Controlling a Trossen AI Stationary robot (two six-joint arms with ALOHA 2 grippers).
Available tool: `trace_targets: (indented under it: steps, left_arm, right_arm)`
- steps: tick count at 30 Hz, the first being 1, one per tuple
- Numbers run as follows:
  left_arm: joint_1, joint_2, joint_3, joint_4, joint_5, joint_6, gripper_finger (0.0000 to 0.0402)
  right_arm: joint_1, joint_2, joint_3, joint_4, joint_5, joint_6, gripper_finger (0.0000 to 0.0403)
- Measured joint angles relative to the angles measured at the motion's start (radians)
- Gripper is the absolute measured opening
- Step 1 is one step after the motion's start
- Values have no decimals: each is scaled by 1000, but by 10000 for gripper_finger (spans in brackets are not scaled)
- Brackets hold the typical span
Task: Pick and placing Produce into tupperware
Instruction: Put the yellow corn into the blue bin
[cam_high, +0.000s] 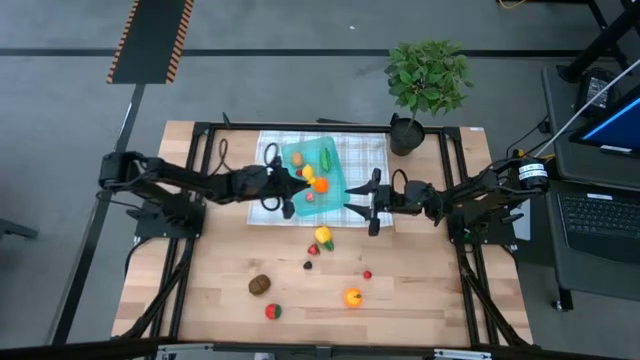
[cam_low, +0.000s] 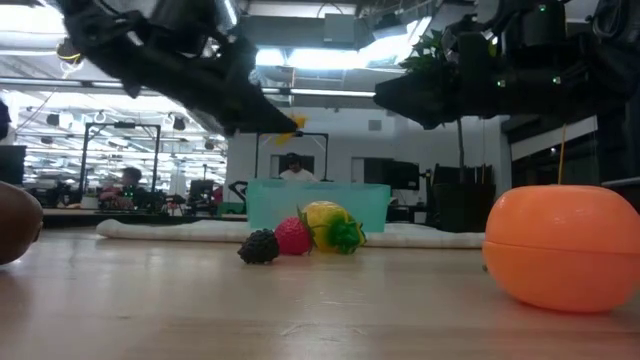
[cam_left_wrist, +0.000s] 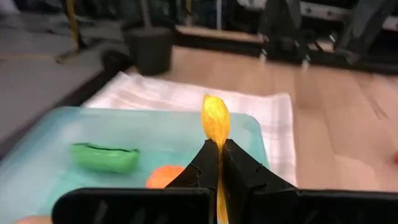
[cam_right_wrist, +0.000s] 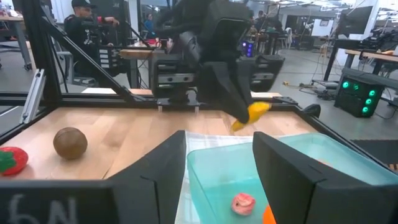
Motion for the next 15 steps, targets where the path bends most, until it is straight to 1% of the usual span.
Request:
trace_targets:
  steps: [2, 6, 8, 12, 15]
  left_arm:
    - [12, 22, 52, -91, 35, 0, 1]
    - [22, 55, 166, -361, 34, 3, 0]
    - [23, 68, 217, -466, 42, 4, 0]
    - [23, 85, 293, -627, 100, 21, 0]
    - [23, 95, 329, -692, 113, 22, 0]
  right_arm:
    - [0, 0, 0, -12, 0, 0, 189]
    - [0, 0, 0, -18, 0, 0, 189]
    - [0, 0, 0, -22, 0, 0, 189]
    - [0, 0, 0, -46, -1, 0, 189]
    - [0, 0, 0, -48, -1, 0, 189]
